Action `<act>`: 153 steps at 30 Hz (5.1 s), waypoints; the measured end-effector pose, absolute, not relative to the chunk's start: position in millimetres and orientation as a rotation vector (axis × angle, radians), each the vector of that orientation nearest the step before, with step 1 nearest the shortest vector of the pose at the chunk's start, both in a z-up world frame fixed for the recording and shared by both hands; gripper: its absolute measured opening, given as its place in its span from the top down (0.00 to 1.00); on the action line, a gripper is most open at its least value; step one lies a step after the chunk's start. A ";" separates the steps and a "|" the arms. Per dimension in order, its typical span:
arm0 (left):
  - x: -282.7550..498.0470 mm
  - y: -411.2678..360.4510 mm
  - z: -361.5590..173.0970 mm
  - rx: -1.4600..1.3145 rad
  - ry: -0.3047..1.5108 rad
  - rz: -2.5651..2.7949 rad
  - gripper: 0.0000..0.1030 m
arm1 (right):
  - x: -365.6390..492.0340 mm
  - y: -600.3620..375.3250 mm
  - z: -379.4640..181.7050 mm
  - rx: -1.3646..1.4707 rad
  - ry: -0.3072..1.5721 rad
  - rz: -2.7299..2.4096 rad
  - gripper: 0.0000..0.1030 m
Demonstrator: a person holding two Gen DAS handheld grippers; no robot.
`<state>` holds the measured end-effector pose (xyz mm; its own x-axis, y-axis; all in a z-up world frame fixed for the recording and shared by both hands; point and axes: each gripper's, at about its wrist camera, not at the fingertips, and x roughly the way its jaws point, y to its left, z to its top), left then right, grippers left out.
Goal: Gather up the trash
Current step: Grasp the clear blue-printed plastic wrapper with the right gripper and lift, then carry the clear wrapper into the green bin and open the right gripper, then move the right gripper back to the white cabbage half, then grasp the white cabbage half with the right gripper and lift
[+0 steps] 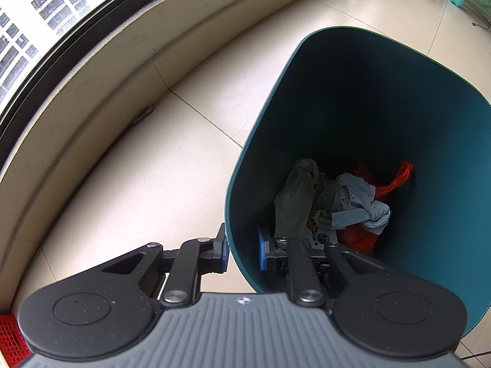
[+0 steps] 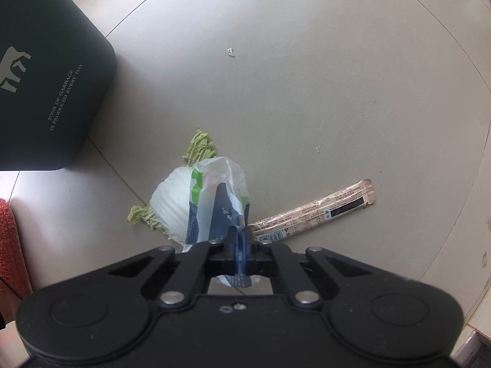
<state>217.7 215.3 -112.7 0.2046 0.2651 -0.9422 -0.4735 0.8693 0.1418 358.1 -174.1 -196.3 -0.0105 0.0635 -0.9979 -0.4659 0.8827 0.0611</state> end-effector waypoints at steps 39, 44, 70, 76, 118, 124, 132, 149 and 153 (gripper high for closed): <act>213.4 222.8 -100.3 -0.234 1.241 0.476 0.83 | 356.6 45.8 9.5 -0.260 1.146 0.787 0.99; 212.6 222.4 -99.4 -0.225 1.239 0.476 0.83 | 359.4 61.5 -35.4 -0.346 1.189 0.732 0.99; 215.6 221.7 -102.9 -0.218 1.251 0.476 0.83 | 338.9 46.7 -11.4 -0.356 1.215 0.805 0.73; 215.2 221.6 -103.7 -0.217 1.251 0.476 0.83 | 338.9 25.1 26.3 -0.286 1.208 0.873 0.67; 218.8 218.7 -106.4 -0.215 1.266 0.519 0.83 | 356.6 -151.2 -185.2 -0.158 1.525 0.470 0.21; 218.6 219.3 -107.4 -0.207 1.277 0.517 0.83 | 356.7 -153.6 -220.6 -0.073 1.593 0.389 0.19; 220.4 218.6 -109.7 -0.197 1.283 0.523 0.83 | 350.0 -154.3 -246.7 -0.023 1.619 0.315 0.12; 222.8 214.9 -114.2 -0.183 1.290 0.535 0.83 | 324.8 -123.8 -266.1 -0.199 1.545 0.225 0.17; 222.5 214.9 -114.0 -0.185 1.290 0.536 0.83 | 323.6 -123.7 -264.8 -0.194 1.543 0.212 0.20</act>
